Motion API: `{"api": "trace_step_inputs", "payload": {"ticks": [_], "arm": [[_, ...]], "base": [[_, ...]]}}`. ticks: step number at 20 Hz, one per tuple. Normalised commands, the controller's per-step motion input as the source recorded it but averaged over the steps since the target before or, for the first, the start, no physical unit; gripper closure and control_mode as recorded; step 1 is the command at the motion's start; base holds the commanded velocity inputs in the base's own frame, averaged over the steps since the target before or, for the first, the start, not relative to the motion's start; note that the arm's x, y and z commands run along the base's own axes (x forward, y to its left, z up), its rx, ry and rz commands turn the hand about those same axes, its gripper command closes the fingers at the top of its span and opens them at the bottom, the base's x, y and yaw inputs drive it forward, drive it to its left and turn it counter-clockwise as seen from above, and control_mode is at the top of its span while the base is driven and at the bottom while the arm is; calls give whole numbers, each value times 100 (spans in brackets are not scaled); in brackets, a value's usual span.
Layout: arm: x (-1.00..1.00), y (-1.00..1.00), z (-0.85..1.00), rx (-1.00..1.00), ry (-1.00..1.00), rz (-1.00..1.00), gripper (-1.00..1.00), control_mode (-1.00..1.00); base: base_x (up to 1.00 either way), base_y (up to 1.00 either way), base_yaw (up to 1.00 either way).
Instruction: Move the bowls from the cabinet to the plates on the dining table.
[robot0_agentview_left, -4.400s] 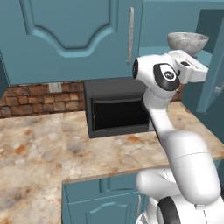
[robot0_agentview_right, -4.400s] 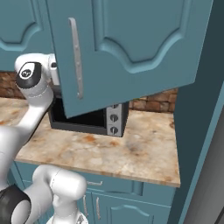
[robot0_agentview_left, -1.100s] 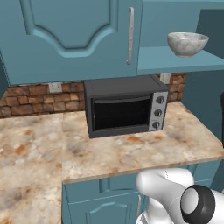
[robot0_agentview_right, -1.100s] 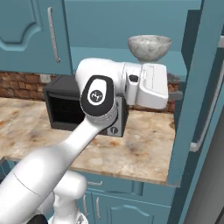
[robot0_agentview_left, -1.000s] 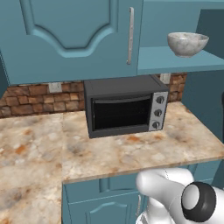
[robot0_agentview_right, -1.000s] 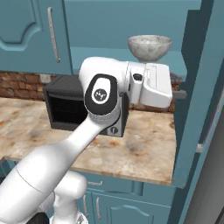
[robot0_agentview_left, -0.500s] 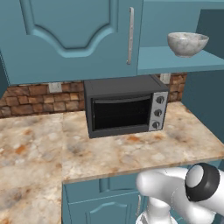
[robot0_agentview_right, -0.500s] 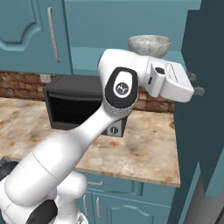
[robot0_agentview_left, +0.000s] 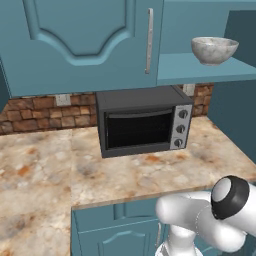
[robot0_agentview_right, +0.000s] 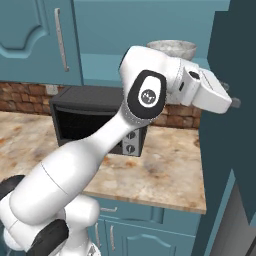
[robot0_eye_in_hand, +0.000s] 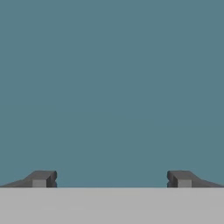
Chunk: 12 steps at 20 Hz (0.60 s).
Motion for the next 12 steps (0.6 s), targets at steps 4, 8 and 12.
{"api": "trace_step_inputs", "payload": {"ticks": [4, 8, 12], "arm": [[-44, 5, -3, 0, -8, 8, -100, -100], [-43, 24, -6, -1, -11, 10, -100, -100], [-35, 42, -6, -2, -7, 16, -100, -100]], "base": [[0, 0, 0], [0, 0, 0], [0, 0, 0]]}}
